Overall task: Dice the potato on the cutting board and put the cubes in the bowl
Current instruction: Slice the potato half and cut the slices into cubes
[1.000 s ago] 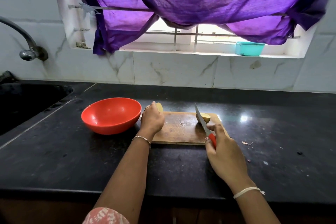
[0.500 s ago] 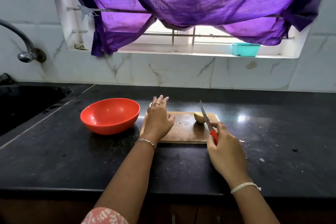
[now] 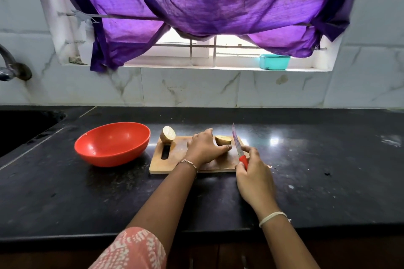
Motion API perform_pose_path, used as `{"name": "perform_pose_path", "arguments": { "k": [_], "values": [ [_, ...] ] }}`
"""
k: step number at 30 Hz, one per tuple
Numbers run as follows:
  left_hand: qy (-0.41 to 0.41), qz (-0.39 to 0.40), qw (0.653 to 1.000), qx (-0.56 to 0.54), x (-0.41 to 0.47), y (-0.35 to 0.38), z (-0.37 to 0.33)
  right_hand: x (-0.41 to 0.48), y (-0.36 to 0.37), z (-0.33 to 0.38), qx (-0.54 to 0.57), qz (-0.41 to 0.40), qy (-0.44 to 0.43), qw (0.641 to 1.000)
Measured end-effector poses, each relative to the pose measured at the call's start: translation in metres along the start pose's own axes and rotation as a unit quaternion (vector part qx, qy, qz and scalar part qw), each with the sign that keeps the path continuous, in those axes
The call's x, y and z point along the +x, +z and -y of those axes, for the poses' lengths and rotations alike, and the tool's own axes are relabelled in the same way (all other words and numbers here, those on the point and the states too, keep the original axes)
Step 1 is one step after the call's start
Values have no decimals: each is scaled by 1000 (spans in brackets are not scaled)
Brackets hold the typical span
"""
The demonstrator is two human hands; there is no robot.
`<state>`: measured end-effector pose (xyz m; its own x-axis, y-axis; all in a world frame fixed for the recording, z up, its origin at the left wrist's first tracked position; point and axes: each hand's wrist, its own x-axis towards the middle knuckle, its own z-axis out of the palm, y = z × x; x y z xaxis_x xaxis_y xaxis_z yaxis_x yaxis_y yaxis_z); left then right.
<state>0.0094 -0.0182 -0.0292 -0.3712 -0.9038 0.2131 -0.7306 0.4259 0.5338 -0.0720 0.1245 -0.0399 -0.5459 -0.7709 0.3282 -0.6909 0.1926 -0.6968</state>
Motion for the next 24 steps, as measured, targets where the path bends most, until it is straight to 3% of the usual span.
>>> {"name": "perform_pose_path", "arguments": {
  "k": [9, 14, 18, 24],
  "values": [
    [13, -31, 990, -133, 2, -5, 0, 4, 2, -1, -13, -6, -10, 1000],
    [36, 15, 990, -135, -9, -24, 7, 3, 4, -2, -17, 3, -27, 999],
    [41, 7, 991, -123, -22, -31, 14, 2, 6, 1, -14, 8, -48, 999],
    [53, -1, 993, -104, -28, -29, 17, -8, 4, 6, -24, 3, -146, 989]
  ]
}}
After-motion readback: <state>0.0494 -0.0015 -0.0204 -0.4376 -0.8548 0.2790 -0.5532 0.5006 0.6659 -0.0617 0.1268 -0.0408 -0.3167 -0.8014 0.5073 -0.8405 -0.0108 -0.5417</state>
